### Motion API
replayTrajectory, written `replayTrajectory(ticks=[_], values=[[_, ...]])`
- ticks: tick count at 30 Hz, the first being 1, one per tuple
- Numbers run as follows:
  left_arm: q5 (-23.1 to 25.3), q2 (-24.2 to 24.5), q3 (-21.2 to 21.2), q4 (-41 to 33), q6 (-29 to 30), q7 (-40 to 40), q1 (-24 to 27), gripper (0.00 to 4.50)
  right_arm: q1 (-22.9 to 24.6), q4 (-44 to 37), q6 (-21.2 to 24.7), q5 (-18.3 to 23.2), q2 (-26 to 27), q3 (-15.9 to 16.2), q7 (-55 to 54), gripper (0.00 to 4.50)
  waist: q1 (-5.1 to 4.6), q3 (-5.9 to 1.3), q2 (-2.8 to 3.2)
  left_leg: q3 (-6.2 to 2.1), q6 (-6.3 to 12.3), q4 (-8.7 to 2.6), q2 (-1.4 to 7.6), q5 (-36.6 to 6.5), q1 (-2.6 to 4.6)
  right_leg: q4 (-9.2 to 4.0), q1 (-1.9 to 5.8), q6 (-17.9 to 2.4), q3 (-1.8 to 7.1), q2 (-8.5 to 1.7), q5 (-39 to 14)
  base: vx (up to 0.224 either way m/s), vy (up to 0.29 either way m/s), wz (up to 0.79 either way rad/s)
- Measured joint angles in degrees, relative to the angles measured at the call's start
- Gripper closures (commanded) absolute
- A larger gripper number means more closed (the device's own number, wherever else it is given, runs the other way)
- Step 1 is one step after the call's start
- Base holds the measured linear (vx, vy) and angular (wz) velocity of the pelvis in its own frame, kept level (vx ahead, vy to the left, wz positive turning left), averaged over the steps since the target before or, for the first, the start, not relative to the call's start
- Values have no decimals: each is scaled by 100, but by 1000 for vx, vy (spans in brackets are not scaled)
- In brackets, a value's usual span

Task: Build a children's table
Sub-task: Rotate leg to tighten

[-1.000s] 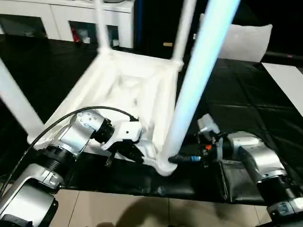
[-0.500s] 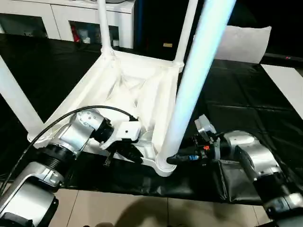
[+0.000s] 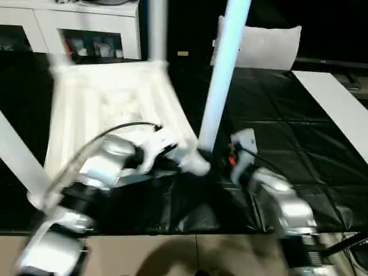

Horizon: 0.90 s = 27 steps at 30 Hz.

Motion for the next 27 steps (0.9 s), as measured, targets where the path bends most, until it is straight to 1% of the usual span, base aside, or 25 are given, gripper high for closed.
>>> replayTrajectory(ticks=[3,6,7,8,9,10,12,15,16,18,20,21,22,24,26,27], values=[[23,-256,89,-14,230,481,-57,450,-135,78,-57,-171,469,-132,-924,259,-13,6,9,2,-1,-23,0,0,-12,-27,-11,-7,3,6,9,0,0,0],[92,-405,105,-142,392,691,-64,450,-144,116,-274,-287,649,-167,-1324,259,-19,9,14,9,0,-60,-1,-2,-21,-66,-16,-38,5,11,33,0,0,0],[113,-417,102,-199,441,711,-64,450,-143,116,-336,-316,659,-162,-1349,224,-22,11,15,12,2,-69,-2,-3,-26,-69,-24,-36,8,12,32,0,0,0],[116,-418,90,-248,469,724,-64,450,-134,114,-394,-326,651,-155,-1345,224,-23,11,16,17,3,-78,-2,-3,-34,-70,-38,-35,10,13,28,0,0,0],[116,-409,71,-295,474,722,-64,450,-109,98,-459,-326,634,-151,-1315,189,-21,13,18,19,11,-85,-2,2,-53,-68,-64,-37,12,15,26,0,0,0],[116,-367,34,-346,459,697,-64,450,-81,69,-495,-307,590,-134,-1238,189,-15,16,24,19,34,-88,0,17,-64,-68,-77,-37,13,18,25,0,0,0],[108,-268,-56,-452,430,588,-58,450,63,-87,-511,-240,408,-74,-961,180,17,25,37,20,36,-98,2,17,-67,-70,-83,-47,13,22,20,0,0,0],[62,-101,-124,-501,310,380,-31,450,145,-137,-512,-232,87,-10,-639,146,48,48,66,23,37,-98,2,18,-64,-68,-83,-47,15,22,19,0,0,0],[55,-68,-129,-506,275,333,-16,450,165,-149,-510,-216,36,-6,-591,146,60,50,69,23,36,-98,2,19,-63,-68,-82,-47,16,21,19,0,0,0],[24,87,-160,-542,68,144,50,450,225,-239,-485,-69,-124,-38,-379,120,84,57,78,23,33,-94,2,20,-62,-64,-81,-47,17,21,20,0,0,0],[-26,281,-220,-525,-145,-99,68,450,297,-383,-473,176,-457,-33,170,105,100,63,86,25,33,-90,1,19,-60,-65,-77,-47,20,19,22,0,0,0],[-57,438,-268,-493,-325,-288,68,450,324,-477,-431,362,-744,-29,654,100,107,64,89,25,33,-86,1,19,-61,-64,-75,-47,20,19,24,0,0,0],[-85,550,-277,-463,-422,-399,68,450,332,-545,-419,453,-963,-23,965,89,108,65,89,25,33,-85,2,19,-58,-64,-74,-47,21,19,25,0,0,0],[-93,688,-262,-423,-536,-514,67,450,330,-593,-421,514,-1102,-94,1214,66,100,64,88,25,35,-84,6,21,-53,-59,-71,-48,21,21,26,0,0,0],[-120,919,-290,-308,-835,-858,49,450,290,-523,-427,596,-1513,-51,1758,55,99,66,91,29,35,-82,4,21,-53,-58,-72,-50,23,20,28,0,0,0],[-128,1036,-290,-271,-941,-1027,49,450,268,-486,-427,633,-1693,-96,1966,44,103,65,90,29,35,-81,6,21,-52,-58,-71,-50,23,21,28,0,0,0]])
